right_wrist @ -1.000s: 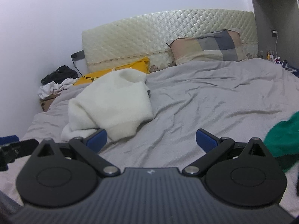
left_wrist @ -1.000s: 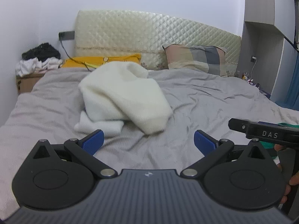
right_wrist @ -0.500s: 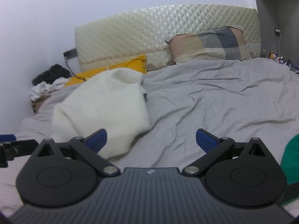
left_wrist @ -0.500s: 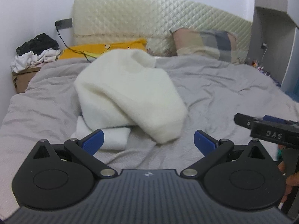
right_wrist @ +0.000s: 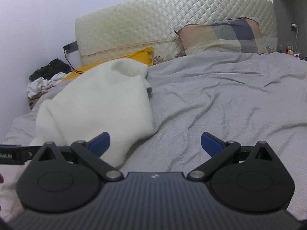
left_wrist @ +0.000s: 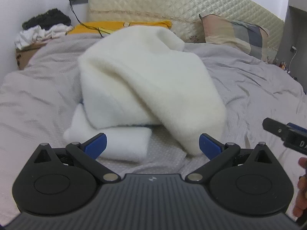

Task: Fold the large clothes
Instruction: 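Grasp a fleece edge with the left tool while the right tool grasps another edge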

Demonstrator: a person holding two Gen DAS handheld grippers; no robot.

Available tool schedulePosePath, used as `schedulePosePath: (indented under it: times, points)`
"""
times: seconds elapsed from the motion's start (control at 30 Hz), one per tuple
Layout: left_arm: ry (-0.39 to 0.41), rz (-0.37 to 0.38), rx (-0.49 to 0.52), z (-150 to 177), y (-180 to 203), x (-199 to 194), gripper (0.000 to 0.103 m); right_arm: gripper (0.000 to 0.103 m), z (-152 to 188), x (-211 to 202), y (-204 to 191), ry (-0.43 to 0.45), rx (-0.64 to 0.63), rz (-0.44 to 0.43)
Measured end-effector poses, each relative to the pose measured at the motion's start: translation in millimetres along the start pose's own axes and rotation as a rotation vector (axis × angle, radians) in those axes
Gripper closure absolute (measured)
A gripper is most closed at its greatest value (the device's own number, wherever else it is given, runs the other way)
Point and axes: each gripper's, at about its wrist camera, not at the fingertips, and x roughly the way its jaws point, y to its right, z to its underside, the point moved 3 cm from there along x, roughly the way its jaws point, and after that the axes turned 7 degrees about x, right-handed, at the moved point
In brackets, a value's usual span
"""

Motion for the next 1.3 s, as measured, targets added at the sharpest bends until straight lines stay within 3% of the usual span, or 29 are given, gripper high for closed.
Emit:
schedulePosePath:
  times: [0.17,0.27,0.37,0.43,0.5,0.67,0.77,0.83,0.87,0.93,1.0,1.1,1.3]
  points:
    - [-0.013,0.026,-0.022,1,-1,26,0.001,0.000,0,20,3,0.003,0.034,-0.022]
    - [-0.018,0.068,-0.089,3,-6,41,0.001,0.001,-3,32,8,0.004,0.100,-0.062]
    - [-0.013,0.104,-0.134,4,-8,51,0.001,0.010,-8,50,15,-0.027,0.198,-0.146]
    - [-0.003,0.134,-0.160,5,-10,57,0.001,0.024,-9,64,20,-0.053,0.271,-0.204]
    - [0.013,0.172,-0.202,5,-14,62,0.002,0.025,-9,78,24,-0.075,0.333,-0.250]
    - [0.003,0.282,-0.309,9,-22,85,0.017,0.040,-4,116,35,-0.129,0.447,-0.312]
    - [-0.003,0.314,-0.322,12,-18,100,0.030,0.046,1,133,36,-0.149,0.487,-0.337]
    - [0.018,0.339,-0.315,12,-15,104,0.044,0.050,4,143,34,-0.175,0.504,-0.366]
    - [0.020,0.355,-0.319,11,-14,106,0.058,0.052,4,146,32,-0.181,0.497,-0.367]
    - [0.026,0.377,-0.344,10,-15,109,0.080,0.070,7,148,28,-0.203,0.469,-0.359]
    - [0.043,0.383,-0.329,6,-13,106,0.089,0.078,7,147,28,-0.217,0.470,-0.365]
    - [0.087,0.410,-0.305,-8,-11,90,0.092,0.090,-2,133,30,-0.195,0.477,-0.394]
    - [0.276,0.445,-0.295,-30,-20,29,0.093,0.093,-34,80,23,-0.125,0.464,-0.454]
